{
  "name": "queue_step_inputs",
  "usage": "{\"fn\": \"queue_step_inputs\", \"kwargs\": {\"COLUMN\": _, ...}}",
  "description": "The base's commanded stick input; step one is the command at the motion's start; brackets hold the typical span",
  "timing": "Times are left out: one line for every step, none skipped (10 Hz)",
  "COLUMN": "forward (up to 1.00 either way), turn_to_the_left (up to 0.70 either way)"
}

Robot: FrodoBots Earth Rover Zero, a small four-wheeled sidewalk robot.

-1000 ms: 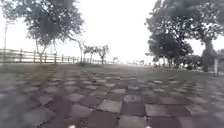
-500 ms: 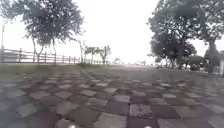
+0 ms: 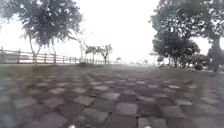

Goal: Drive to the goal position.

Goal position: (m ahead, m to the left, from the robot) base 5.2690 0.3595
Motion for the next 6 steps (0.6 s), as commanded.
{"fn": "queue_step_inputs", "kwargs": {"forward": 0.9, "turn_to_the_left": 0.04}}
{"fn": "queue_step_inputs", "kwargs": {"forward": 1.0, "turn_to_the_left": 0.04}}
{"fn": "queue_step_inputs", "kwargs": {"forward": 1.0, "turn_to_the_left": -0.08}}
{"fn": "queue_step_inputs", "kwargs": {"forward": 1.0, "turn_to_the_left": -0.36}}
{"fn": "queue_step_inputs", "kwargs": {"forward": 1.0, "turn_to_the_left": -0.36}}
{"fn": "queue_step_inputs", "kwargs": {"forward": 1.0, "turn_to_the_left": -0.36}}
